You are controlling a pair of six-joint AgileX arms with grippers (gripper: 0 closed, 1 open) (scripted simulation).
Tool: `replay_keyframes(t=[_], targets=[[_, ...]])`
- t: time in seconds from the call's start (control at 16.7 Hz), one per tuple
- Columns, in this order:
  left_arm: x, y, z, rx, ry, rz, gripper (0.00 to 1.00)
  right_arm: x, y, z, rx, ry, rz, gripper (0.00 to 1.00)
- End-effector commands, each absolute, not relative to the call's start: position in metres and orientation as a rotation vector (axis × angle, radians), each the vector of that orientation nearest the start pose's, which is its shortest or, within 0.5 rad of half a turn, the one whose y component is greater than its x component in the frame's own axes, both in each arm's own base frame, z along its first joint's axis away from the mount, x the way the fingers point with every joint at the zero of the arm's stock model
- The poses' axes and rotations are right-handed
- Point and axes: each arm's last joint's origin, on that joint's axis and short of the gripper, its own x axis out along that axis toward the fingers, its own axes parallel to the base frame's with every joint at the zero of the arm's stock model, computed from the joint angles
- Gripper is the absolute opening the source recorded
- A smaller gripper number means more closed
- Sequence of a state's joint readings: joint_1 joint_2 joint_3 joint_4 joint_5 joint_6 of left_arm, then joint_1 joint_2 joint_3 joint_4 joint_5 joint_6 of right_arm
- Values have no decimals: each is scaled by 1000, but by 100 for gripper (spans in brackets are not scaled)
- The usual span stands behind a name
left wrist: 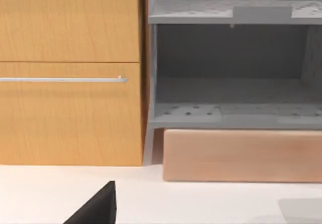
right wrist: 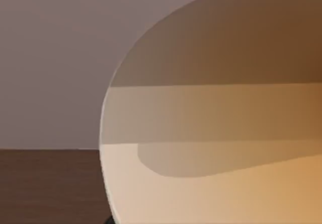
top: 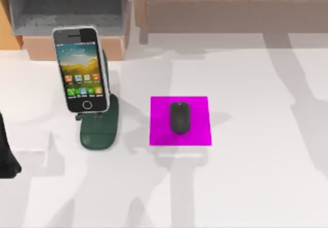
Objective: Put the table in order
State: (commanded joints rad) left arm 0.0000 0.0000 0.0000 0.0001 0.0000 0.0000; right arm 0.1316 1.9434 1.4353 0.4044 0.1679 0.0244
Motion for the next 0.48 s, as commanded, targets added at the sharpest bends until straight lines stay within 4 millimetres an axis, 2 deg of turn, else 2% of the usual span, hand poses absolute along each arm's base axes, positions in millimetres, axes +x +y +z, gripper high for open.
replay_keyframes(t=[0.12, 0.48], targets=[[106, -1, 160, 0, 0, 0, 100, 459, 61, 269, -5, 100, -17, 98], [106, -1, 160, 0, 0, 0, 100, 459, 61, 269, -5, 100, -17, 100]])
